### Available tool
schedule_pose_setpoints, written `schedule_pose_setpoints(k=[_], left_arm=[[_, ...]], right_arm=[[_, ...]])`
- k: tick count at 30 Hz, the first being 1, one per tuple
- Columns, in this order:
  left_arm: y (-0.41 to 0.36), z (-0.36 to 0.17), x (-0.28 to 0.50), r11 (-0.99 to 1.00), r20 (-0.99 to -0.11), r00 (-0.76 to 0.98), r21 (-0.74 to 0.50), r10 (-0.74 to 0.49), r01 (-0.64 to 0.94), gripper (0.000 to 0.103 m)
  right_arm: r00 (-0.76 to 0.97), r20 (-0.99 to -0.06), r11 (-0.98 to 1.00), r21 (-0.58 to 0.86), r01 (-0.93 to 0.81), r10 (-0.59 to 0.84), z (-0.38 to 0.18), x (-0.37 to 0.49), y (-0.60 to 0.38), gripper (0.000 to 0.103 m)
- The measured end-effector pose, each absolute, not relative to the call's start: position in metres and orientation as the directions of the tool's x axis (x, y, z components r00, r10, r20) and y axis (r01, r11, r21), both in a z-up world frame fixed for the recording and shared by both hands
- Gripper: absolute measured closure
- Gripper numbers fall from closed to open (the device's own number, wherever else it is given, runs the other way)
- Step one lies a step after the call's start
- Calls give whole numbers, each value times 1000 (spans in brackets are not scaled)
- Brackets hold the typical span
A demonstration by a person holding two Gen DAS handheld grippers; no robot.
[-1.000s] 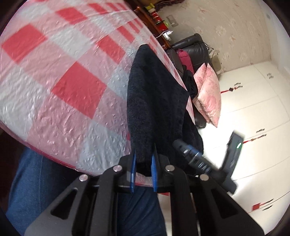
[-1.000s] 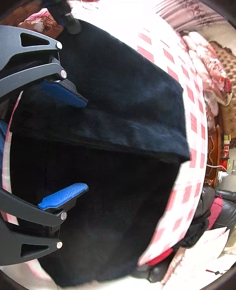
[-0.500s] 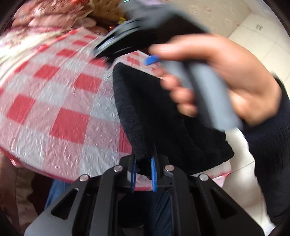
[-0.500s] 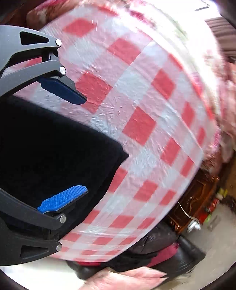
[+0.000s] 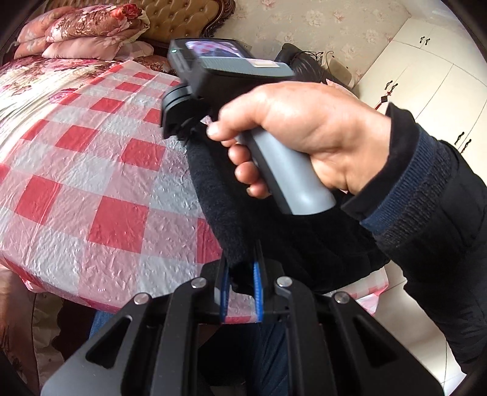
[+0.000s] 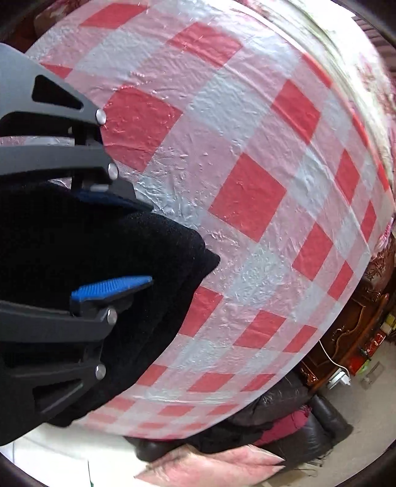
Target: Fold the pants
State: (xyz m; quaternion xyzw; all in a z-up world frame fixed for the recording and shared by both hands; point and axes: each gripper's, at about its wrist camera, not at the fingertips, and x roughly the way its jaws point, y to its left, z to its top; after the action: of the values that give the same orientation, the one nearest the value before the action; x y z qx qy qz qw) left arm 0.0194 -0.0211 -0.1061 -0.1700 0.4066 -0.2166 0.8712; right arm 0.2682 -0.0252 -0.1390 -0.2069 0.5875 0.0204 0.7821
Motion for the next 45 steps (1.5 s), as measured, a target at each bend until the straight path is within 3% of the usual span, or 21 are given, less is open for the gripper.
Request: schedule_pose_setpoints(k=[4,9,13,20,26,32,34,36,38,39,40,41,43,45], left_arm=[[-26,-99,15,860,-635,589,-444,-500,251,91],[-54,-62,-1,900,-615,658,-282,-435,331,91],[-96,-26,-13,899,-566,715,-118,-410,422,91],[-214,5,-35,793,-514,737,162,-439,587,91],[-336,-25,-58,644,-557,691,325,-461,692,91],[-424,-111,-72,509,-640,652,434,-406,743,91],[-434,-134,-74,481,-658,649,459,-381,747,91],[-436,-145,-77,470,-652,662,483,-370,739,91],[-437,-150,-75,472,-646,671,493,-365,731,91],[-438,-152,-76,472,-641,676,499,-363,727,91],[-439,-153,-77,469,-632,687,514,-359,718,91],[-440,-154,-78,467,-625,694,525,-356,712,91],[-442,-150,-81,476,-605,714,541,-353,693,91],[-445,-143,-83,489,-582,731,550,-357,677,91]], right_arm=[[297,-951,957,-161,-242,-85,-117,273,-42,84],[300,-945,978,73,-195,131,-71,272,-80,86],[338,-881,942,295,-158,332,-18,267,-145,86],[433,-726,822,566,-67,535,26,236,-304,86],[507,-630,717,696,35,587,-11,194,-456,86],[469,-675,702,696,148,570,-102,169,-538,85],[455,-688,706,689,164,566,-122,165,-544,74],[469,-673,703,697,143,572,-126,164,-542,72],[478,-675,723,682,115,561,-123,167,-536,60],[484,-675,733,674,95,557,-120,168,-532,47],[492,-676,748,659,72,548,-115,169,-530,45],[492,-686,765,641,59,536,-113,171,-527,47],[469,-726,807,589,47,503,-107,179,-516,86],[476,-724,811,583,35,499,-98,177,-518,86]])
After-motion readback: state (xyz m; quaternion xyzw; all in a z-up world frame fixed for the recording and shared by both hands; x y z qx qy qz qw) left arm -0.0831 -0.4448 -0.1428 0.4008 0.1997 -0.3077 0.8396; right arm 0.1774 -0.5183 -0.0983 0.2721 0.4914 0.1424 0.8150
